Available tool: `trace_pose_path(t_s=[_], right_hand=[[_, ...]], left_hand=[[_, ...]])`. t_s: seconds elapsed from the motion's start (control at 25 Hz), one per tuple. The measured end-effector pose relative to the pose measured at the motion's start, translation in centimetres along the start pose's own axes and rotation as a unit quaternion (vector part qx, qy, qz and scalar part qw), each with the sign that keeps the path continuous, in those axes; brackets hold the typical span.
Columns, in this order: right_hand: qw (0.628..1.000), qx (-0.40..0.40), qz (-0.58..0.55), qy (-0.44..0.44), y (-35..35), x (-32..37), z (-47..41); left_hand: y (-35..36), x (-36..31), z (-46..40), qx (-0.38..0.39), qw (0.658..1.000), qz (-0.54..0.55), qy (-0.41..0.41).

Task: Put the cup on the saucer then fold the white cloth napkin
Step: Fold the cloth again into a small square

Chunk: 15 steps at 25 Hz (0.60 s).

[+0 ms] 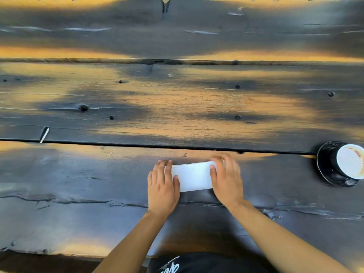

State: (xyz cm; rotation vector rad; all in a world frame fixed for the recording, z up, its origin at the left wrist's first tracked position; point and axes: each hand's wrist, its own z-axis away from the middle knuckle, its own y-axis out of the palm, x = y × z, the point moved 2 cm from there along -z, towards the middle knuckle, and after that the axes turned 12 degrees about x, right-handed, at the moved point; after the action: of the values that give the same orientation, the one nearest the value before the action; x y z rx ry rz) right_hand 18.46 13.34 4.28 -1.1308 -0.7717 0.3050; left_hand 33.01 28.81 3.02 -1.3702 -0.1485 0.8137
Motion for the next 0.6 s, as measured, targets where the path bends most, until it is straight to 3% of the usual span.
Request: trace_pose_path(t_s=[0.08, 0.24, 0.6], right_hand=[[0.994, 0.064, 0.046, -0.078, 2.0, 2.2, 0.5], [0.977, 0.146, 0.119, -0.100, 5.8, 3.2, 0.2], [0.970, 0.137, 0.167, -0.115, 8.5, 1.3, -0.1]], left_hand=[[0.9, -0.5, 0.1, 0.040, 0.996, -0.051, 0.066], [3.1, 1.9, 0.4, 0.092, 0.990, -0.093, 0.056], [5.2, 3.1, -0.1, 0.104, 0.985, -0.128, 0.054]])
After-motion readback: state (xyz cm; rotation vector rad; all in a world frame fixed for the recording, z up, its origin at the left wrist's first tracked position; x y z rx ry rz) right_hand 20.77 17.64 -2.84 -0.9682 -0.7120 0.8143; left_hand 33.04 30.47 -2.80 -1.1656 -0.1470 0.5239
